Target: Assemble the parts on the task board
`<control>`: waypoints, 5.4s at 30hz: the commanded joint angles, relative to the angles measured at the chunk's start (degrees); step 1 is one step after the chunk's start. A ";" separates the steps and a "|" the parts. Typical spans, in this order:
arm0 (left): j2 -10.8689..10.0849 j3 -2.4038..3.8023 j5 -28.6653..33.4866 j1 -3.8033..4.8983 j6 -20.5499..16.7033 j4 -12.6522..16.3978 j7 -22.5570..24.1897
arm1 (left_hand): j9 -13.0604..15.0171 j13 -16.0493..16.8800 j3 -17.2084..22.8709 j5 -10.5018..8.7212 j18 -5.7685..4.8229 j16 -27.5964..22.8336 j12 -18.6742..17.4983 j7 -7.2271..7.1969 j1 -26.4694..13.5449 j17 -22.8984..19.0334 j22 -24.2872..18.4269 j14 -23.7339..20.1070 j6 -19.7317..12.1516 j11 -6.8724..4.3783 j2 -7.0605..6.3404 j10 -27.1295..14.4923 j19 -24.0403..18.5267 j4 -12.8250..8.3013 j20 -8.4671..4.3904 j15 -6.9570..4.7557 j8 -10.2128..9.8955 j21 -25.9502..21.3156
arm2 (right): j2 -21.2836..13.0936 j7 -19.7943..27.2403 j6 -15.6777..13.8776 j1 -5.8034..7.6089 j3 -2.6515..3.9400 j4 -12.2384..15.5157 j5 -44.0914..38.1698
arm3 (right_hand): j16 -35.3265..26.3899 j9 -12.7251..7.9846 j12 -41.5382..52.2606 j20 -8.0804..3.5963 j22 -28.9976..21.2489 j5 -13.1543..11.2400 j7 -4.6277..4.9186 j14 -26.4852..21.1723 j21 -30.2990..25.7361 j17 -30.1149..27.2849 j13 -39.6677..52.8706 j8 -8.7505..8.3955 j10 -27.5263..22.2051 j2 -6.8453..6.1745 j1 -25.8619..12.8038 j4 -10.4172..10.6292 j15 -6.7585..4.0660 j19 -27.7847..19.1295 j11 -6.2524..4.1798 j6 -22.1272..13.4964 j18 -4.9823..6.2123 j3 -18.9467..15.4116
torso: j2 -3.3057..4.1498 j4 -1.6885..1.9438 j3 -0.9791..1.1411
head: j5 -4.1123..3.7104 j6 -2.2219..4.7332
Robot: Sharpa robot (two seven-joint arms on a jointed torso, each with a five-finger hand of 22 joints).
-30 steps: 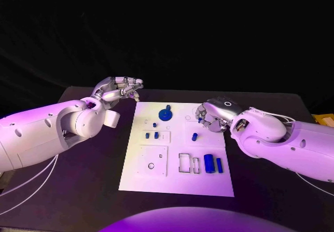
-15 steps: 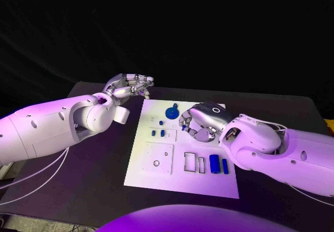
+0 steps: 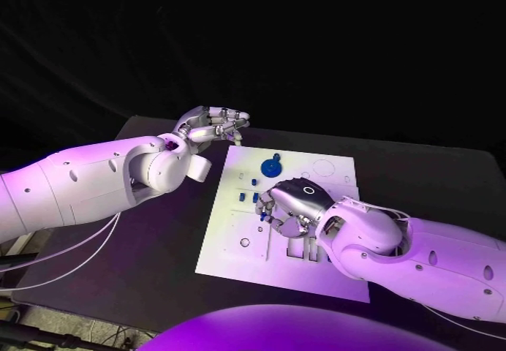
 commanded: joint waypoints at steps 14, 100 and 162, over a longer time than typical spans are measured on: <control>0.16 0.04 0.02 0.06 1.62 0.10 -0.84 | -0.03 0.07 -0.02 0.12 0.69 -0.22 -0.31 -0.04 -0.54 0.04 -0.08 -0.26 -0.25 -0.03 -0.12 -0.39 -0.01 -0.52 0.30 0.13 -0.28 -0.42 | 2.08 1.11 0.44 -2.26 -0.24 -2.98 -0.94 | -0.08 0.14 -0.41 0.08 10.70 0.67 0.29 2.24 0.15 -0.01 0.05 0.20 0.40 0.22 -0.21 -0.12 -0.40 1.74 -0.65 -0.04 -0.38 0.11 | 0.00 -0.06 0.05 | 1.33 -0.85; -0.66 0.03 -0.37 0.05 3.02 0.00 -2.24 | -0.01 0.11 -0.03 -0.01 0.70 -0.58 -0.40 0.12 -1.19 0.02 -0.26 -0.50 -0.59 0.13 -0.10 -0.81 -0.15 -0.86 0.49 0.31 -0.42 -0.78 | -9.82 -0.16 1.27 2.98 0.41 1.67 4.86 | -4.01 -2.09 -4.40 1.81 5.84 1.73 0.87 0.11 -11.84 -7.00 -2.37 -6.98 -9.64 -4.17 -5.90 2.16 1.56 -3.92 1.64 -10.30 2.08 -5.21 | -0.19 -0.22 -0.02 | -0.77 -0.45; -0.95 0.03 -0.55 0.05 3.68 -0.17 -2.87 | 0.04 0.15 0.06 -0.03 0.71 -0.77 -0.35 0.15 -1.37 0.00 -0.35 -0.67 -0.64 0.18 0.05 -0.89 -0.23 -1.11 0.56 0.37 -0.42 -0.96 | -9.56 -0.68 6.87 3.92 0.12 -3.69 6.69 | -2.14 -1.76 -0.51 0.93 8.23 -2.08 1.03 1.18 -7.64 -6.23 -6.27 -6.09 -2.64 -0.70 -1.97 6.13 0.52 -0.50 0.45 -3.47 1.01 -5.23 | -0.32 -0.34 -0.17 | -0.68 -0.52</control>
